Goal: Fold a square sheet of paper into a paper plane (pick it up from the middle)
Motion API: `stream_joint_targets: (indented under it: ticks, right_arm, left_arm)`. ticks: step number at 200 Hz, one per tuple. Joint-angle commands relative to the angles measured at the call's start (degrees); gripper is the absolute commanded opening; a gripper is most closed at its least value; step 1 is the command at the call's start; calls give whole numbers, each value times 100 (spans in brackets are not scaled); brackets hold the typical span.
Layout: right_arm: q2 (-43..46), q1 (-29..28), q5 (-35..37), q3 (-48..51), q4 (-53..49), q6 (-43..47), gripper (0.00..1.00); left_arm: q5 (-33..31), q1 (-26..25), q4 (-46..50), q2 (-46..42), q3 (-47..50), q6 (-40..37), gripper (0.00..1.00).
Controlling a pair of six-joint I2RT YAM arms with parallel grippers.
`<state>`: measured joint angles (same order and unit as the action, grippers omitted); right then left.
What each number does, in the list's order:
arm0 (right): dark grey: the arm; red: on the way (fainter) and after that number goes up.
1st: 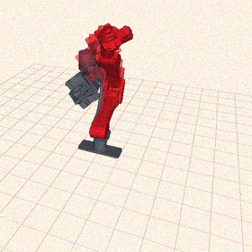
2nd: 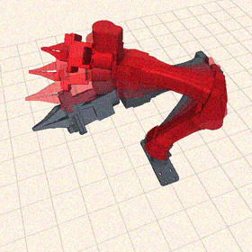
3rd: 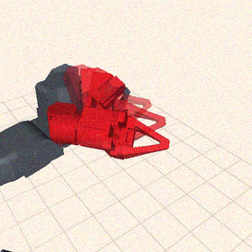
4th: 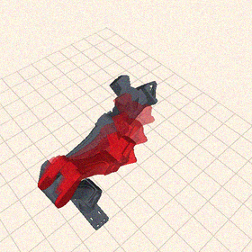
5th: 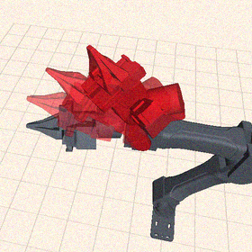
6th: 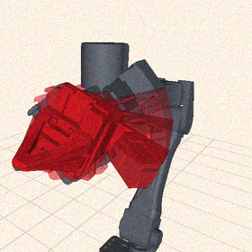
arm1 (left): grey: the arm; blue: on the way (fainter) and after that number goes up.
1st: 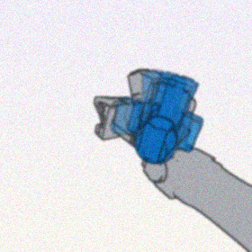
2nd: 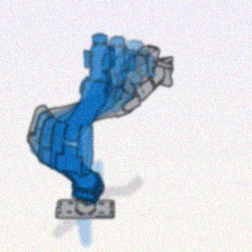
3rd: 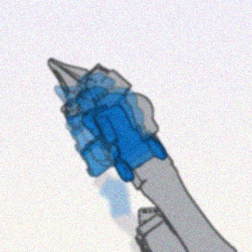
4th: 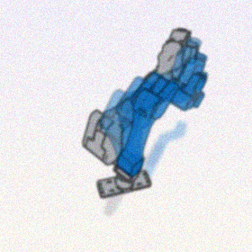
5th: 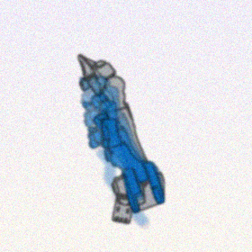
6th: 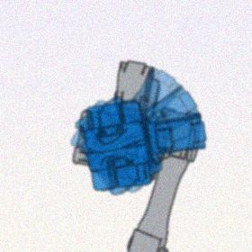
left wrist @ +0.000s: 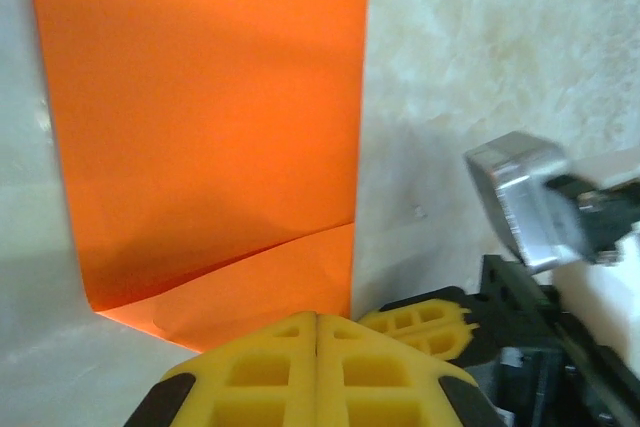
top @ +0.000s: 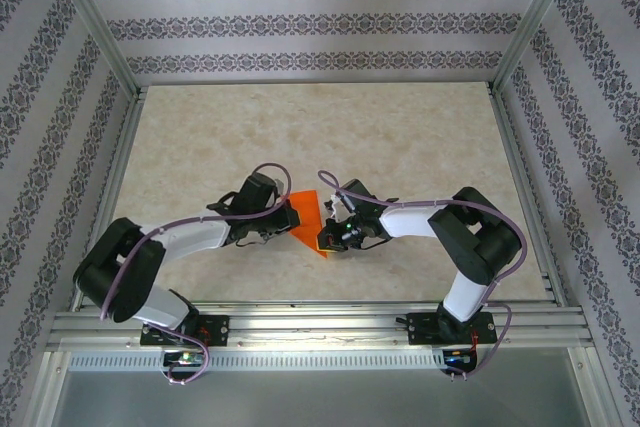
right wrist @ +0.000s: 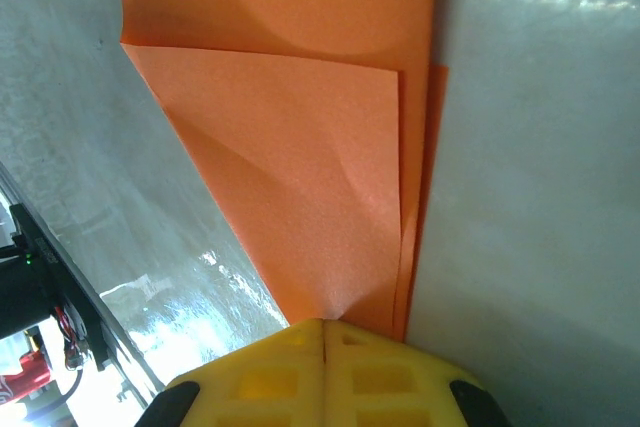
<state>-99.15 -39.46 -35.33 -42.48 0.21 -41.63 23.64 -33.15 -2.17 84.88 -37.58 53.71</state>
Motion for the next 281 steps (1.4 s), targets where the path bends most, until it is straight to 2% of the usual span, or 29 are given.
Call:
stream_joint_targets:
  ticks: [1,45,91,187,225,281]
  right_arm:
    - [-141,64,322,143,-251,128,0]
    - [-113,68,360,203,-287,146,0]
    - [-180,65,378,223,-330,180,0]
    - [-228,78,360,205,-364,252,0]
    - [-136,83,352,196,-394,260,0]
    - [425,106,-59,96,164,-172,0]
  left_arm:
    - [53,-199,-123,412,-86,245,0]
    - [-136,-113,-324,836,81,260,0]
    - [21,397,-639,651,622,274,3]
    - [204,1013,-393,504,691,62,5]
    - [-8,1185,-102,-60,820,-91,8]
    - [176,1212,196,-941,577,-358,5]
